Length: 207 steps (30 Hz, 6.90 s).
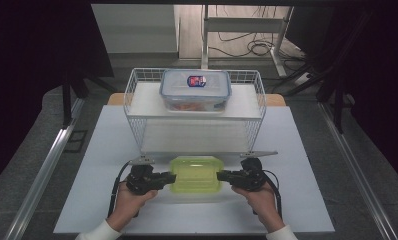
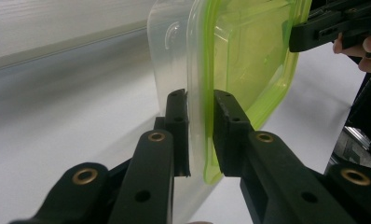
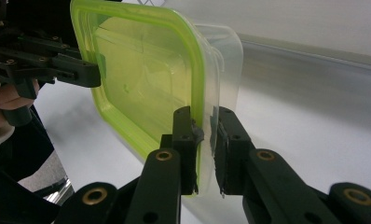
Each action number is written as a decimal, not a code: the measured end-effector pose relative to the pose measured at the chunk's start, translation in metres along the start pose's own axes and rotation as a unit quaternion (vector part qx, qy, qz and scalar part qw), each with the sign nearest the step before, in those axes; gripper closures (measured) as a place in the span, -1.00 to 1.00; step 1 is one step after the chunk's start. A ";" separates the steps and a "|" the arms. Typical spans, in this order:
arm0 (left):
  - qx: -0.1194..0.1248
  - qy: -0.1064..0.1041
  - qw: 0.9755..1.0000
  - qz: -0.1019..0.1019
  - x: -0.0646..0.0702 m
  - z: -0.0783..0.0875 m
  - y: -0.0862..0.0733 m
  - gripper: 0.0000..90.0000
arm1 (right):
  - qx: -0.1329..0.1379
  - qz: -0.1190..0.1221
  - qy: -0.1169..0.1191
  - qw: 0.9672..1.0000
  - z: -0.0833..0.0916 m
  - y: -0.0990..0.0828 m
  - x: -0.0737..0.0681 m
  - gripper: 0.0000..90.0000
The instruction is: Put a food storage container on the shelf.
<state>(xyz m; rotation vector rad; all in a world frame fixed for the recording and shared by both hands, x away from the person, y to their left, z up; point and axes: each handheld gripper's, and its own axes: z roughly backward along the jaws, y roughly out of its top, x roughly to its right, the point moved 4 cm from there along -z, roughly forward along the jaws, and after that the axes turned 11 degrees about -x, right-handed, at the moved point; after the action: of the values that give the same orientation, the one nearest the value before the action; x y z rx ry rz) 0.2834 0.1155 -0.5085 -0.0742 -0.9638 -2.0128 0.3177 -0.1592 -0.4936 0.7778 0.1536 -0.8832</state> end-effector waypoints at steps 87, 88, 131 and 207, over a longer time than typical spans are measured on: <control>0.083 0.019 0.993 -0.078 0.026 0.147 0.202 0.76 | 0.098 0.065 -0.045 0.992 0.147 0.187 -0.057 0.78; 0.085 0.016 0.994 -0.071 0.025 0.148 0.204 0.76 | 0.097 0.065 -0.045 0.992 0.147 0.190 -0.057 0.78; 0.079 0.003 0.996 0.033 -0.028 0.118 0.251 0.15 | 0.100 -0.039 -0.016 0.994 0.110 0.252 -0.005 0.42; -0.025 -0.002 0.999 -0.036 -0.025 0.046 -0.017 -0.51 | 0.004 0.044 -0.025 0.999 0.041 -0.002 0.023 -0.11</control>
<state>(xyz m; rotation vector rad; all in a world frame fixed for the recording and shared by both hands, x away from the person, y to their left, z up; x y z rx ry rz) 0.2729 0.1687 -0.4962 -0.0724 -0.9317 -2.1033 0.3235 -0.2013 -0.4750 0.7642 0.0721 -0.8197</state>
